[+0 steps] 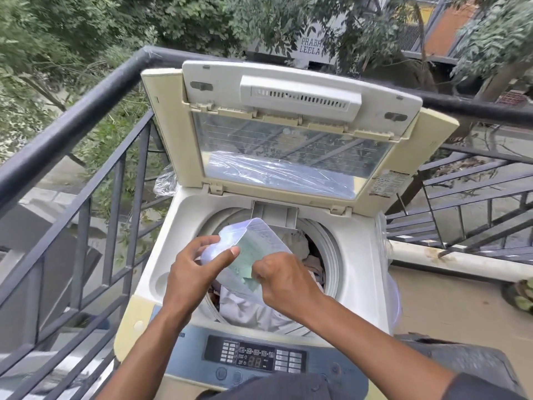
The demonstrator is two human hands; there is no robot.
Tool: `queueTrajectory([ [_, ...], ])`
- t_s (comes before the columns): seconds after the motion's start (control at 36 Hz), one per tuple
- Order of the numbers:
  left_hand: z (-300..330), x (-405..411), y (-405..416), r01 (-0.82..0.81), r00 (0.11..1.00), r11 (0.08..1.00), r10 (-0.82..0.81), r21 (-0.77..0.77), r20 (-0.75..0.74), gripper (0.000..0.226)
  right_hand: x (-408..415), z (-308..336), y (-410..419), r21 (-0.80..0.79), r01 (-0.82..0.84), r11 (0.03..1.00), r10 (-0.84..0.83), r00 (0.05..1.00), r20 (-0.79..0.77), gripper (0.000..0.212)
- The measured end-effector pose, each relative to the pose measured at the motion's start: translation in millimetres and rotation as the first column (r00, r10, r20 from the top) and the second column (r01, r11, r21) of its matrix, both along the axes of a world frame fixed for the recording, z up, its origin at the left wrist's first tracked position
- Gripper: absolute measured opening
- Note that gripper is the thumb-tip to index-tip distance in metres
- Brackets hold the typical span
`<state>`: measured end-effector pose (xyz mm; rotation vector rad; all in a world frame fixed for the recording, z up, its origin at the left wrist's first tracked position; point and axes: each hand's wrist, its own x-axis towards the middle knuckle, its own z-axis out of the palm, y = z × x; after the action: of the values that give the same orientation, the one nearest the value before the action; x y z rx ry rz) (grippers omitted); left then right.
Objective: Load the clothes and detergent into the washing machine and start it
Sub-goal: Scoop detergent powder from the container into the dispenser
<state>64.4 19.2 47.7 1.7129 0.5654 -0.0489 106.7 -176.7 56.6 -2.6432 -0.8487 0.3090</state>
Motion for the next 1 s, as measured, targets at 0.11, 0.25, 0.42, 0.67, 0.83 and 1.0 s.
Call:
queueTrajectory([
  [0.11, 3.6, 0.1, -1.9, -0.003, 1.000, 1.000, 0.003, 0.031, 0.014, 0.074, -6.6, 4.9, 4.9, 0.031, -0.011, 0.999, 0.012, 0.999, -0.050, 0.020],
  [0.25, 5.8, -1.3, -3.5, -0.031, 0.999, 0.999, 0.031, 0.015, 0.039, 0.071, -7.2, 7.6, 6.0, 0.154, 0.295, 0.943, -0.245, 0.929, -0.278, 0.009],
  [0.42, -3.2, -3.8, 0.9, -0.090, 0.993, 0.996, 0.088, 0.022, 0.083, 0.077, -10.2, 9.5, 6.3, 0.195, 0.590, 0.783, -0.440, 0.748, -0.496, 0.016],
  [0.67, -16.3, -6.6, 3.7, -0.123, 0.991, 0.992, 0.123, -0.001, 0.060, 0.077, -10.8, 2.7, -7.3, 0.212, 0.890, 0.403, -0.467, 0.399, -0.789, 0.010],
  [0.83, -22.2, -4.5, 2.3, -0.192, 0.981, 0.976, 0.195, -0.102, 0.019, 0.080, -4.1, 5.5, -18.4, 0.205, 0.942, 0.264, -0.364, 0.294, -0.884, 0.008],
  [1.0, -27.1, 1.2, -0.3, -0.256, 0.967, 0.938, 0.245, -0.232, -0.077, 0.086, 5.0, 4.3, -28.6, 0.177, 0.970, 0.166, -0.278, 0.218, -0.936, 0.012],
])
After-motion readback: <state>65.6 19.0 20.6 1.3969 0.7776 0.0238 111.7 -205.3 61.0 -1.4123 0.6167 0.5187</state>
